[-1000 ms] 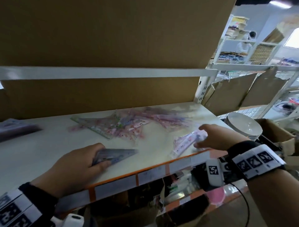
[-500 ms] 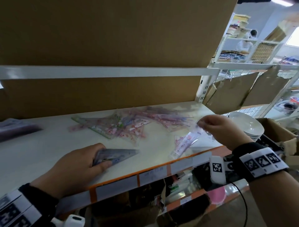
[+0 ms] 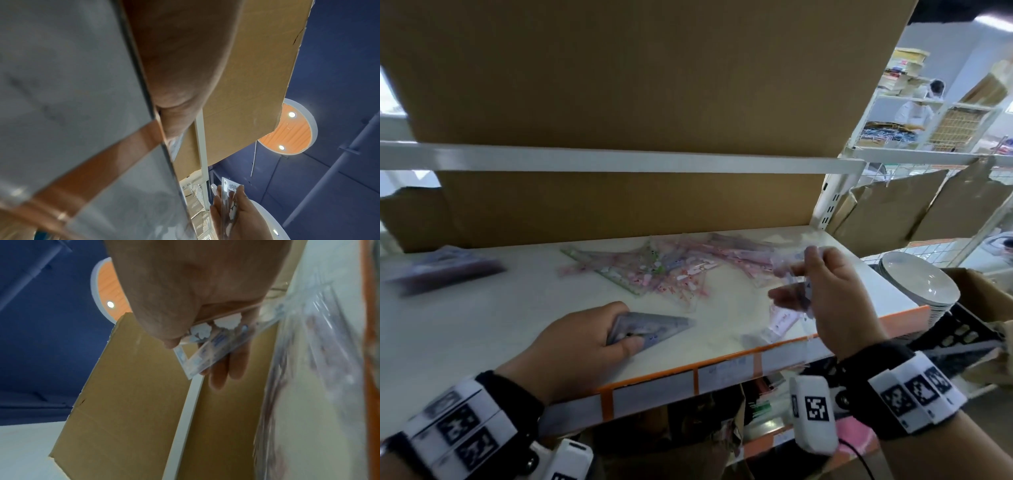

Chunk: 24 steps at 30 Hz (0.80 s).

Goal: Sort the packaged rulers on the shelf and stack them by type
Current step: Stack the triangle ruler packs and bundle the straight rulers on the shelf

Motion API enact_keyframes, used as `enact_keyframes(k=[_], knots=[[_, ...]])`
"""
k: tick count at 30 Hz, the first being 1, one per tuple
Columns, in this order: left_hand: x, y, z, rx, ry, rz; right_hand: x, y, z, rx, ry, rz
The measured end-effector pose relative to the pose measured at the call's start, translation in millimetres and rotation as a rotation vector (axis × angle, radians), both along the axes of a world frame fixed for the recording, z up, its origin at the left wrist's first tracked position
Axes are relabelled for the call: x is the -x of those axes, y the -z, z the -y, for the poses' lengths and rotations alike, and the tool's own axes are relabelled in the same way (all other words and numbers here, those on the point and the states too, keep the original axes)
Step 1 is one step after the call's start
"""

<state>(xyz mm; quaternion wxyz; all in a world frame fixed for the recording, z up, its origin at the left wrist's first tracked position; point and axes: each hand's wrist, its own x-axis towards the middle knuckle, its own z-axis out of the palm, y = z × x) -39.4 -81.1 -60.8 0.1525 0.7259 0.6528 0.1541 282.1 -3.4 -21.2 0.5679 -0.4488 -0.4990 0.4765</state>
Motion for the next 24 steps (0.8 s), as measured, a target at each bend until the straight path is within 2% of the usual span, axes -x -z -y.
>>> enact_keyframes(k=[2, 4, 6, 8, 9, 12, 16, 22, 24], knots=[[1.0, 1.6, -0.6, -0.003, -0.026, 0.039, 20.0, 7.8, 9.7, 0.091, -0.041, -0.031], [2.7, 2.8, -2.1, -0.001, -0.049, 0.071, 38.9, 15.4, 18.5, 0.147, -0.109, 0.049], [4.7, 3.4, -4.0, 0.012, -0.055, 0.095, 52.1, 21.6, 24.1, 0.089, -0.201, 0.349], [6.0, 3.6, -5.5, 0.024, -0.048, 0.100, 62.1, 23.3, 27.6, -0.075, -0.291, 0.718], [6.3, 3.8, -5.8, 0.030, -0.047, 0.106, 66.6, 22.6, 28.6, -0.164, -0.333, 0.844], [6.1, 4.5, -6.3, 0.034, -0.056, 0.149, 79.0, 19.6, 28.2, -0.323, -0.451, 1.029], [6.0, 4.2, -5.7, 0.020, -0.055, 0.179, 89.6, 21.6, 22.5, -0.436, -0.475, 1.059], [5.9, 6.6, -6.7, -0.011, -0.071, 0.221, 95.3, 30.7, 24.5, -0.513, -0.410, 0.935], [5.8, 6.3, -5.9, -0.016, -0.056, 0.223, 96.6, 33.4, 26.9, -0.483, -0.402, 0.890]])
